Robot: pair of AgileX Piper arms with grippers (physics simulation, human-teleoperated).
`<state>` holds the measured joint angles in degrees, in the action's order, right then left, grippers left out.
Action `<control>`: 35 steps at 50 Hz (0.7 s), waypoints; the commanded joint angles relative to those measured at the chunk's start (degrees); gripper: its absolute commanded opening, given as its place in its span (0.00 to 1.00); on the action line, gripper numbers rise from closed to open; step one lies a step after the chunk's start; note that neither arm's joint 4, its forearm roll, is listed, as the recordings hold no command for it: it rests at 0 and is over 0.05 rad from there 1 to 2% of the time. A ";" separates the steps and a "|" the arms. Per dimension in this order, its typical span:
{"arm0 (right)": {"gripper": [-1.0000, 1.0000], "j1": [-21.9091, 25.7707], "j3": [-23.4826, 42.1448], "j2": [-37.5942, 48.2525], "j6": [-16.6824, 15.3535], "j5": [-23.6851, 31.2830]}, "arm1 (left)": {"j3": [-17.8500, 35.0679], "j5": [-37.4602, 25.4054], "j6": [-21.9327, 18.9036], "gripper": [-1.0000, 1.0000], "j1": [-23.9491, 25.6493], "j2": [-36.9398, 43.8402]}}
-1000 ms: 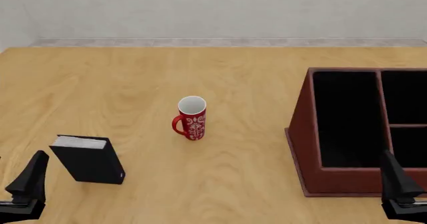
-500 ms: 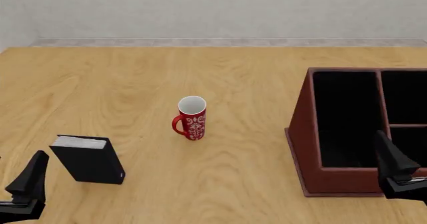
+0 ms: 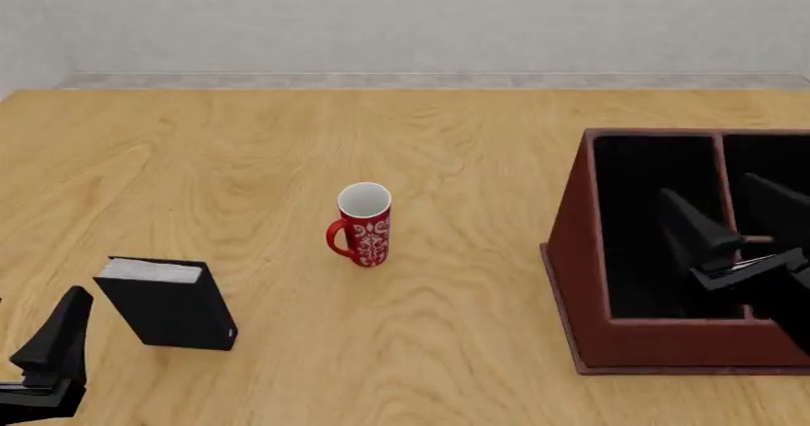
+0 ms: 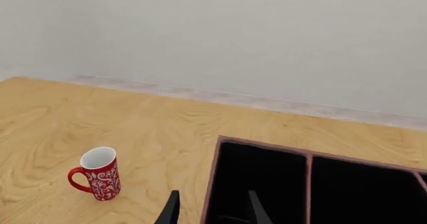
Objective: Pick up the book and place it in the left compartment of the caddy.
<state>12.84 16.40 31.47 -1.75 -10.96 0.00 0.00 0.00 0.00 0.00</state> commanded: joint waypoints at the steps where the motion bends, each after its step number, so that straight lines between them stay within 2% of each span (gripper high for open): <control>1: 1.00 5.42 5.77 8.03 0.38 -1.05 | 0.00 0.00 0.00 1.00 0.00 0.00; 12: 1.00 13.83 9.67 14.47 -1.04 -2.98 | 0.00 0.00 0.00 1.00 0.00 0.00; 17: 1.00 15.06 11.99 15.82 -0.92 -2.60 | 0.00 0.00 0.00 1.00 0.00 0.00; 18: 1.00 15.68 12.14 15.75 -1.88 -3.02 | 0.00 0.00 0.00 1.00 0.00 0.00; 20: 1.00 16.19 13.26 16.46 -0.83 -2.53 | 0.00 0.00 0.00 1.00 0.00 0.00; 35: 1.00 20.92 19.25 22.91 -0.53 -1.80 | 0.00 0.00 0.00 1.00 0.00 0.00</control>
<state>30.65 31.65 50.10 -2.72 -13.09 0.00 0.00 0.00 0.00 0.00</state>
